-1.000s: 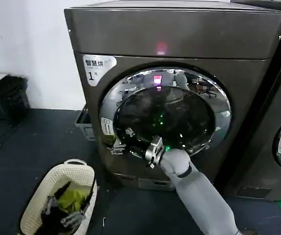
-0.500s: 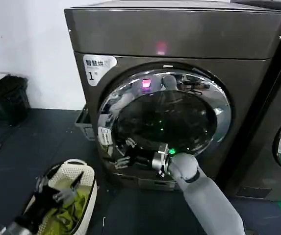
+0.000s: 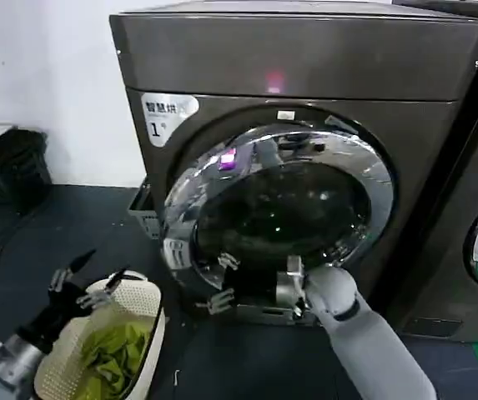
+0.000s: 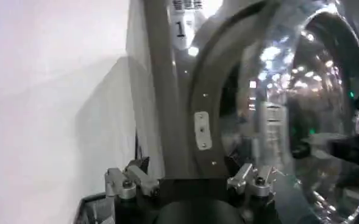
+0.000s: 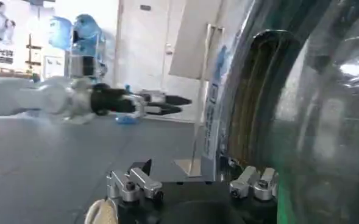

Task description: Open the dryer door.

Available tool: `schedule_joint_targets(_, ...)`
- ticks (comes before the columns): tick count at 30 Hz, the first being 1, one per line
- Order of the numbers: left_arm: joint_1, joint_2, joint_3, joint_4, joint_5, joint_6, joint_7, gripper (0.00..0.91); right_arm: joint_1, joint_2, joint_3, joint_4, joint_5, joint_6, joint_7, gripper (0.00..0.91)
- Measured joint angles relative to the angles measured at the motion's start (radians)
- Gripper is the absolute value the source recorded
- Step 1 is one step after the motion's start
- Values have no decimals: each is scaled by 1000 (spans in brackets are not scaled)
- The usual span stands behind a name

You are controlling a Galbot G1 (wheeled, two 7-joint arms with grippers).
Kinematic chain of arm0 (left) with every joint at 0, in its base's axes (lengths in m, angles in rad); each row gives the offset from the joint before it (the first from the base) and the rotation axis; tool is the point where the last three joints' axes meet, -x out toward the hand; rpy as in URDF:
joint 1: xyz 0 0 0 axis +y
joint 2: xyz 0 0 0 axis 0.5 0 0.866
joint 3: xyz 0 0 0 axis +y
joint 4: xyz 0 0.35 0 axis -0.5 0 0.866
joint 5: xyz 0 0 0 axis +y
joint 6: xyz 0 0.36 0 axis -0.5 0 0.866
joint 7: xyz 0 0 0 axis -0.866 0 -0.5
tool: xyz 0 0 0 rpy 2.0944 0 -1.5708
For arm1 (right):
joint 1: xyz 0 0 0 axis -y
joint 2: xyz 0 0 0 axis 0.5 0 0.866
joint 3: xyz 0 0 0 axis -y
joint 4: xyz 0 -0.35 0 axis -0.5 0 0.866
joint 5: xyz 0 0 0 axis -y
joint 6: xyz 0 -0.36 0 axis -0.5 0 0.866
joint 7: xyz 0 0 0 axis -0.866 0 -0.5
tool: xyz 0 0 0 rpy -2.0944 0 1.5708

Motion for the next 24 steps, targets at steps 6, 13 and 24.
schedule_joint_targets(6,-54,70,-4,80,-51,-1,2,907,-55,-43,40,54,0,0,-116,907)
schedule_joint_targets(13,-119,156,42,162,-105,-51,33,907,-116,-69,98,94,5,11,-289,907)
schedule_joint_targets(24,-323,253,253,250,-141,-102,82,907,-234,-86,288,178,-47,43,-406,907)
